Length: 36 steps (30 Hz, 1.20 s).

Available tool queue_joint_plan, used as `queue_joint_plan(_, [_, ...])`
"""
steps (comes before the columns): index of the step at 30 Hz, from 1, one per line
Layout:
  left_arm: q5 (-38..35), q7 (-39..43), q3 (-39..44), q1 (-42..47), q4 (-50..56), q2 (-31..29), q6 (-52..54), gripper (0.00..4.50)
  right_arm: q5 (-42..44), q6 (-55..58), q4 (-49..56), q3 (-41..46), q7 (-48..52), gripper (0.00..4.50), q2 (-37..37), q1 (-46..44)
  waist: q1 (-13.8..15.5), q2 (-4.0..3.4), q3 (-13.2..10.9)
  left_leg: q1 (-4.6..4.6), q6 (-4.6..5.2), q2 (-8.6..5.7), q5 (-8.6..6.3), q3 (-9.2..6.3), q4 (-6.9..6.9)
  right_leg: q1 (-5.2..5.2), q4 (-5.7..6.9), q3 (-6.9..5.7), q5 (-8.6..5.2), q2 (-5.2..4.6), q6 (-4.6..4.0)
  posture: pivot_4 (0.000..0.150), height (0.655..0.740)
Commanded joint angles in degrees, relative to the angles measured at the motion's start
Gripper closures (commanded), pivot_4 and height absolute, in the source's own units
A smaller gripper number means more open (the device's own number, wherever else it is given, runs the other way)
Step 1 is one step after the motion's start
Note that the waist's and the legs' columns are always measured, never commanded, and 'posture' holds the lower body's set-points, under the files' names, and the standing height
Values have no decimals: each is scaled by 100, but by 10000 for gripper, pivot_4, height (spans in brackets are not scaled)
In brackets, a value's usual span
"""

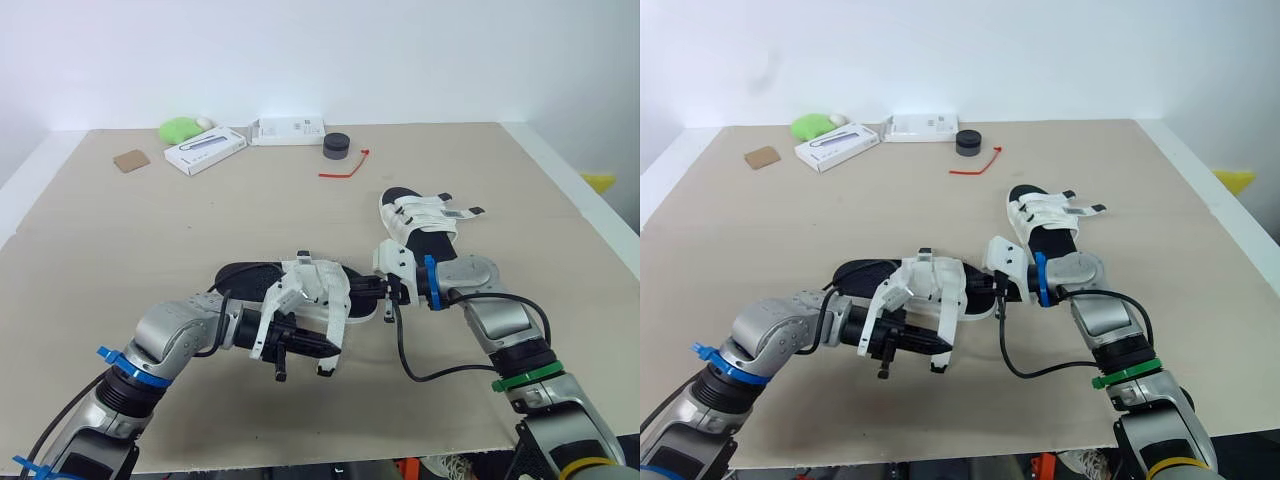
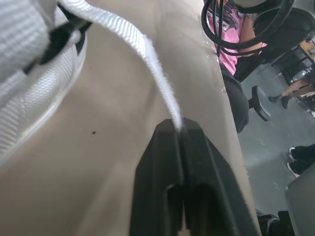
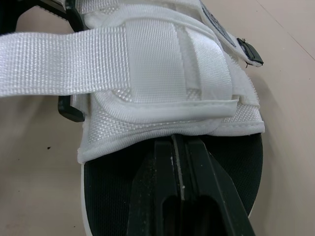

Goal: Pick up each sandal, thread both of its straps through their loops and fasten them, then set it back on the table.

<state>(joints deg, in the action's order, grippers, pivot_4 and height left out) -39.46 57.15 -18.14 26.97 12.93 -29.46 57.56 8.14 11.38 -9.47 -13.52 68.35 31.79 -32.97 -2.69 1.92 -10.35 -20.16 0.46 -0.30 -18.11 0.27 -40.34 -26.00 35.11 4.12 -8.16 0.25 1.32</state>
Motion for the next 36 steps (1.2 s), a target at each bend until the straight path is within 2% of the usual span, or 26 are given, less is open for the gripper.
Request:
queue_joint_plan(1, [-378,94,354,55,281,-96,237,44323,3,23,111,-14,10,45000,21,-6,0,0,0,0,0,0,0,0,0,0,0,0,0,0,0,1500,7400])
queue_joint_plan(6, [-1242,56,1112,470,235,-170,970,44323,5,12,93,-12,13,45000,14,-14,0,0,0,-2,0,4,0,-3,0,-1,0,-3,0,1,0,1500,7400])
queue_joint_plan(10, [-1526,-211,1536,1007,-205,-3,1319,44323,-5,-7,55,-25,15,45000,-6,-42,-4,0,0,0,0,1,0,-1,-1,0,0,-3,0,0,1,1500,7400])
queue_joint_plan(14, [-1279,-407,1522,1397,-855,192,1295,44323,-17,-32,4,-43,14,45000,-50,-86,-6,0,0,0,0,-3,0,-2,0,0,0,-2,1,2,-1,1500,7400])
queue_joint_plan(20, [-809,-286,1134,1659,-1430,337,936,44323,-22,-39,-2,-38,5,45000,-77,-91,-6,0,0,1,-1,-2,1,-1,0,-2,1,-1,6,8,-9,1500,7400])
queue_joint_plan(26, [-452,-304,1147,2070,-2199,688,551,44323,-14,-7,93,-10,-23,45000,-45,-8,-2,0,0,-1,-2,-3,1,-1,0,-2,1,0,8,7,-9,1500,7400])
queue_joint_plan(36, [-478,-285,1422,2295,-2402,830,626,44323,-2,25,177,5,-53,45000,-15,55,-6,0,0,-2,-2,-3,1,1,0,-3,0,3,8,7,-8,1500,7400])
